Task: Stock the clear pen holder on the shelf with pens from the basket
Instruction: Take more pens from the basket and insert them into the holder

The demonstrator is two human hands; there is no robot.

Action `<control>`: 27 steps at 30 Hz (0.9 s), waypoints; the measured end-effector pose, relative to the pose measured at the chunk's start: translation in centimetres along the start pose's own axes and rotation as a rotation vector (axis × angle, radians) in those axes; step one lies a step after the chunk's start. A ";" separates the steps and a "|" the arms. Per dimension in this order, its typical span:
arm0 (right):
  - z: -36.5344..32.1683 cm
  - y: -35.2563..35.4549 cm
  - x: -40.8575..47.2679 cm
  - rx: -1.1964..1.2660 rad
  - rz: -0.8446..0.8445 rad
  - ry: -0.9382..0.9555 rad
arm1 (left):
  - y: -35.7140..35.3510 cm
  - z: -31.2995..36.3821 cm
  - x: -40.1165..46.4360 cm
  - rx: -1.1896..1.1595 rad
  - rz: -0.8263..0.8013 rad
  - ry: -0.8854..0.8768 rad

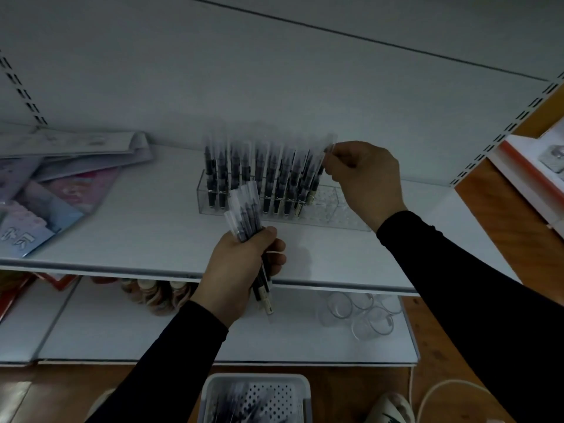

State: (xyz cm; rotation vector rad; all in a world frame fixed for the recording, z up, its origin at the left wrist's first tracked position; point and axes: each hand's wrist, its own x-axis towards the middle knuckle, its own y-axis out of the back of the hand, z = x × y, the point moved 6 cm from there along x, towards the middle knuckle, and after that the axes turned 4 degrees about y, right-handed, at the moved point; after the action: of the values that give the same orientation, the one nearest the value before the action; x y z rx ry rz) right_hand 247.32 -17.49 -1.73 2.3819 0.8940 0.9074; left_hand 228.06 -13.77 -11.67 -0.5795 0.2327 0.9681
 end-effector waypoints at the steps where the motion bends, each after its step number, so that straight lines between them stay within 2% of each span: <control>1: 0.0 -0.1 0.0 -0.005 0.002 -0.003 | 0.0 0.0 0.0 0.001 -0.004 -0.001; 10: 1.0 -0.8 -0.9 -0.034 -0.034 -0.060 | -0.1 0.0 -0.1 0.000 -0.016 0.017; 16: 1.1 -0.1 -2.7 -0.061 -0.064 -0.149 | -0.6 -0.7 -0.1 0.034 -0.091 0.087; 22: 0.0 -2.8 -7.8 0.163 -0.473 -0.293 | -1.7 -1.6 -0.8 0.148 -0.166 0.138; 24: 0.3 -3.2 -8.4 0.186 -0.481 -0.296 | -2.1 -1.9 -1.1 0.205 -0.197 0.149; 27: 1.1 -3.2 -8.8 0.298 -0.460 -0.400 | -2.5 -2.0 -1.3 0.224 -0.230 0.157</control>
State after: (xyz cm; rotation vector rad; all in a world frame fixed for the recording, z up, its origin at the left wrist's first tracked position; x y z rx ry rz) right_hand 241.71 -21.55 -8.08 2.3119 1.3945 0.1216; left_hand 229.57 -16.89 -11.88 -0.4647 0.4002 0.6645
